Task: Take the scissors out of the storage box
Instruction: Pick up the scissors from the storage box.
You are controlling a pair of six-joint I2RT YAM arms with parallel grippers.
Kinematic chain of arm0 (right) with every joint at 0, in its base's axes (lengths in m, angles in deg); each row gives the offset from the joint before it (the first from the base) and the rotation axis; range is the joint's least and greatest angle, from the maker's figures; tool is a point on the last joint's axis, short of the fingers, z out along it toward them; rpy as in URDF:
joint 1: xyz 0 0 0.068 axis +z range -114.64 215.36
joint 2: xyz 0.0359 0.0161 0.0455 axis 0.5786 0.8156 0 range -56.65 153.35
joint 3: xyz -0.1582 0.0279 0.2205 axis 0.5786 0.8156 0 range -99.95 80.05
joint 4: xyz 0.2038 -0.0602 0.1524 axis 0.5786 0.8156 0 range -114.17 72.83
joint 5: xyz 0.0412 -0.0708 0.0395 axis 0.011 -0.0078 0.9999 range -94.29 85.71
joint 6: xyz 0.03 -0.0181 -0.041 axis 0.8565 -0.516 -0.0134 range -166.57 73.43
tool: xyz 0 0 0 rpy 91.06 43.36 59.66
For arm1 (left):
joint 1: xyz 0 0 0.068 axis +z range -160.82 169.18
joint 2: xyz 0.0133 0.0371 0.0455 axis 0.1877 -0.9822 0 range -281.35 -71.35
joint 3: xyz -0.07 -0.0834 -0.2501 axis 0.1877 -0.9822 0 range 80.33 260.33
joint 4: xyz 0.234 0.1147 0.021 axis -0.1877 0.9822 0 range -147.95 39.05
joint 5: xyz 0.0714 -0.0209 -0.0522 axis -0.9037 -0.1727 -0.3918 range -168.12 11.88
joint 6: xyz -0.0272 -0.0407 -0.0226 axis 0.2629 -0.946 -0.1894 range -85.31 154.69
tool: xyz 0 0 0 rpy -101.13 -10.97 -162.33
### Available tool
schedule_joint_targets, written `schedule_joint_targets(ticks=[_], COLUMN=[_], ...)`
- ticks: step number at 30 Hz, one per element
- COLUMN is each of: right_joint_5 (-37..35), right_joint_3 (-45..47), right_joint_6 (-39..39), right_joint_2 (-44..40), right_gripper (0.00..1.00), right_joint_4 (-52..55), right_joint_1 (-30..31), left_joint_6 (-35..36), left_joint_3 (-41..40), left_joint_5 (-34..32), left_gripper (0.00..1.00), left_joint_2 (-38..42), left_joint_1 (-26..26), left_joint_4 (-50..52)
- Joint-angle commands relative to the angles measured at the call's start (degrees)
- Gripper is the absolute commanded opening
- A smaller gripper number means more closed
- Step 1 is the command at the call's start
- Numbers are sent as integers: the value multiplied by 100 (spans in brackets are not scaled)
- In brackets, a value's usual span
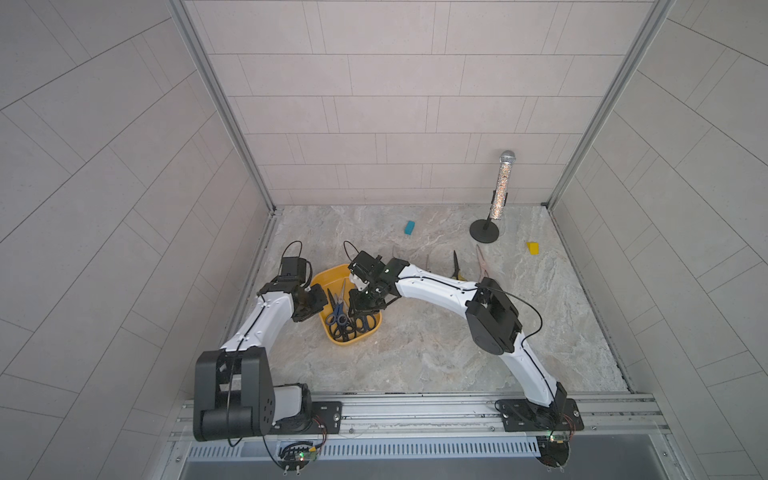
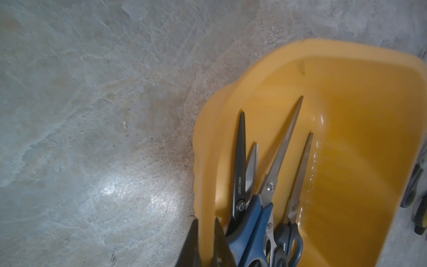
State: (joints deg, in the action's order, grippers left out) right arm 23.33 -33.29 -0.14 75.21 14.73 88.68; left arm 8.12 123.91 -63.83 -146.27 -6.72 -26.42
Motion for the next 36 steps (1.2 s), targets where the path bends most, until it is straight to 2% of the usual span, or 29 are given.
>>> schedule_joint_targets(ticks=[1,7,14,33,36], right_joint_5=[-18,-115,-371,-769,-806], right_joint_3=[-316,-824,-857,-1459,-1480], right_joint_6=[160,143,142,522,524], right_joint_2=[183,545,606,1194,1238], right_gripper=[31,31,31,30,27], right_joint_4=[87,558,925,967,1027], right_joint_1=[80,169,240,302,300], left_joint_6=[-100,-110,-114,-132,-134], left_joint_3=[20,26,40,42,37], left_joint_5=[78,73,81,127,130], left_gripper=[0,0,0,0,0], left_joint_2=[3,10,12,25,30], left_joint_1=[17,19,16,21,19], left_joint_4=[-165,-156,-156,-138,-138])
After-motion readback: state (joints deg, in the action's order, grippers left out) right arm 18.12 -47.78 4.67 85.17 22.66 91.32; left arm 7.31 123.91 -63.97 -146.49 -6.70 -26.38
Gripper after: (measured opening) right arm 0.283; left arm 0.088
